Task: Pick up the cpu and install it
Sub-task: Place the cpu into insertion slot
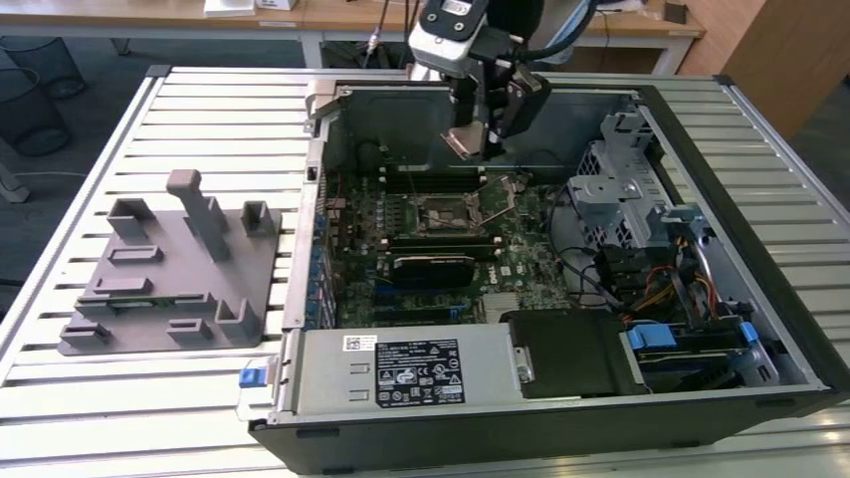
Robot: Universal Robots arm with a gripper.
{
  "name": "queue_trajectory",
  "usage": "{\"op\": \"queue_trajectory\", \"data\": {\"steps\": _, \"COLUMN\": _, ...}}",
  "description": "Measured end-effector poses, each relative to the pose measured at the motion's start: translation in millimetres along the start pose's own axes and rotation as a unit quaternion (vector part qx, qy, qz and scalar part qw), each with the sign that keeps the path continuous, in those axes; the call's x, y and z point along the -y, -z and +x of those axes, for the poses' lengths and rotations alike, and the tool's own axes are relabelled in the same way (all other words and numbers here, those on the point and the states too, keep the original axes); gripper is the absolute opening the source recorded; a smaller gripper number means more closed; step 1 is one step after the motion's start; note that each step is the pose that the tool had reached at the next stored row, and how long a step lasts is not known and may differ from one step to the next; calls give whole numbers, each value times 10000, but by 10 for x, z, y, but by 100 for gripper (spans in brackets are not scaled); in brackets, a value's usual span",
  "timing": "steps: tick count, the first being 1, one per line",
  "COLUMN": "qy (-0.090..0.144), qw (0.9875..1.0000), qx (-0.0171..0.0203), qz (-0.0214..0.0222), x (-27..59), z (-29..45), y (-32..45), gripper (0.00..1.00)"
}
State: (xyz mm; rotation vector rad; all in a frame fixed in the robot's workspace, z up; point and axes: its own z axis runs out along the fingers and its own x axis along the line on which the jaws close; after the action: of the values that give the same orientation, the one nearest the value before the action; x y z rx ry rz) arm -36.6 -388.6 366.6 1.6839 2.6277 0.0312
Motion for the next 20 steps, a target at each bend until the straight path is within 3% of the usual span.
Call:
{"op": "queue_trajectory", "data": {"steps": 6, "qy": -542, "qw": 9985, "qx": 15, "qz": 4, "x": 0, "z": 0, "y": -8, "gripper": 54}}
{"op": "queue_trajectory", "data": {"steps": 11, "qy": -948, "qw": 9955, "qx": 26, "qz": 6, "x": 0, "z": 1, "y": -14, "gripper": 54}}
{"op": "queue_trajectory", "data": {"steps": 20, "qy": -1432, "qw": 9897, "qx": 40, "qz": 9, "x": -1, "z": 14, "y": -25, "gripper": 54}}
